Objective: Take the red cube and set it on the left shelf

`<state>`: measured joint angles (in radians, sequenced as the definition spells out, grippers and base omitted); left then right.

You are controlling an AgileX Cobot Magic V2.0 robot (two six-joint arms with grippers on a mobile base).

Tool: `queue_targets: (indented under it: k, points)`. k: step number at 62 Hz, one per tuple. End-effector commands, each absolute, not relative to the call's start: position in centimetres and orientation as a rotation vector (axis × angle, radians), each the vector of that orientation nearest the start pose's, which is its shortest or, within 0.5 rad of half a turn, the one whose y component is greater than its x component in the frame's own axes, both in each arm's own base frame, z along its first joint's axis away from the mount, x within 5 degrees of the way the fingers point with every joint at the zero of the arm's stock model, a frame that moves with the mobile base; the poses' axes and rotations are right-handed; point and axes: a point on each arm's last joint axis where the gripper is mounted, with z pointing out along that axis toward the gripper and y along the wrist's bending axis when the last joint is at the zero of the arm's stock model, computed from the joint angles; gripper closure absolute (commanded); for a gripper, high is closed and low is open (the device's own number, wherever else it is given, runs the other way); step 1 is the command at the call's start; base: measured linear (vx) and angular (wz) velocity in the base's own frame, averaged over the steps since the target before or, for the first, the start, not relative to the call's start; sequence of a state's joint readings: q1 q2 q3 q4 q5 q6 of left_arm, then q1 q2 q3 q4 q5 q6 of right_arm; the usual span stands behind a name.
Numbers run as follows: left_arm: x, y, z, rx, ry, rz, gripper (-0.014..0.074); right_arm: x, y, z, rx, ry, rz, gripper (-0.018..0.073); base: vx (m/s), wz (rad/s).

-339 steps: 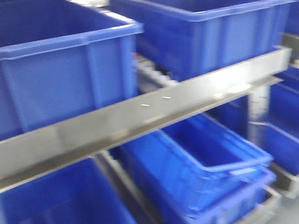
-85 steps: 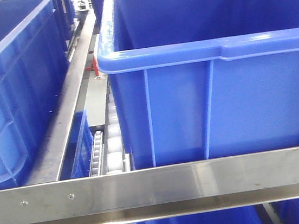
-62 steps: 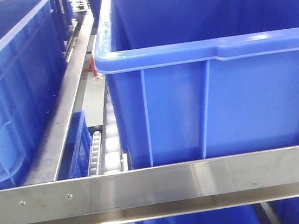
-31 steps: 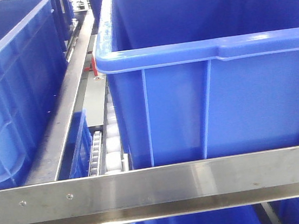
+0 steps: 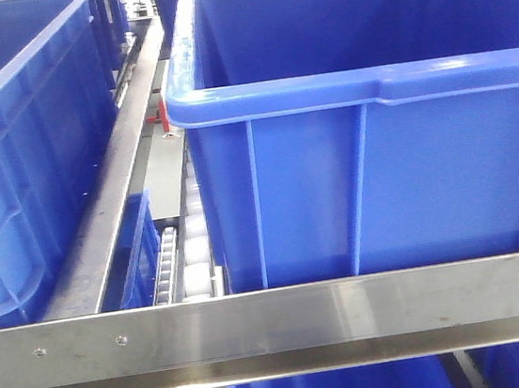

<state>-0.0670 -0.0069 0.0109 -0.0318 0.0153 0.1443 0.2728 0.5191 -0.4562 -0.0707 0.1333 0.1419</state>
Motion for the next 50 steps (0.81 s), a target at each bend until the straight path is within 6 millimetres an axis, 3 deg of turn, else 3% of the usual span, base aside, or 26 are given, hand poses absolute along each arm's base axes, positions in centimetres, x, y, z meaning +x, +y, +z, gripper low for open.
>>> queue_targets:
  k: [1, 15, 42, 50]
  points:
    - [5.7, -0.4, 20.8, 0.122, 1.447, 0.031, 0.0491, 10.4, 2.5, 32.8, -0.143, 1.565, 0.234, 0.0503, 0.00, 0.00]
    - [5.7, -0.4, 20.8, 0.122, 1.447, 0.031, 0.0491, 8.5, 1.3, 29.7, -0.074, 1.535, 0.168, 0.0503, 0.00, 0.00]
    - [5.7, -0.4, 20.8, 0.122, 1.447, 0.031, 0.0491, 6.4, 0.8, 22.6, -0.051, 1.503, 0.147, 0.0503, 0.00, 0.00]
    - [5.7, -0.4, 20.8, 0.122, 1.447, 0.031, 0.0491, 5.9, 0.6, 21.5, -0.035, 1.469, 0.132, 0.0503, 0.00, 0.00]
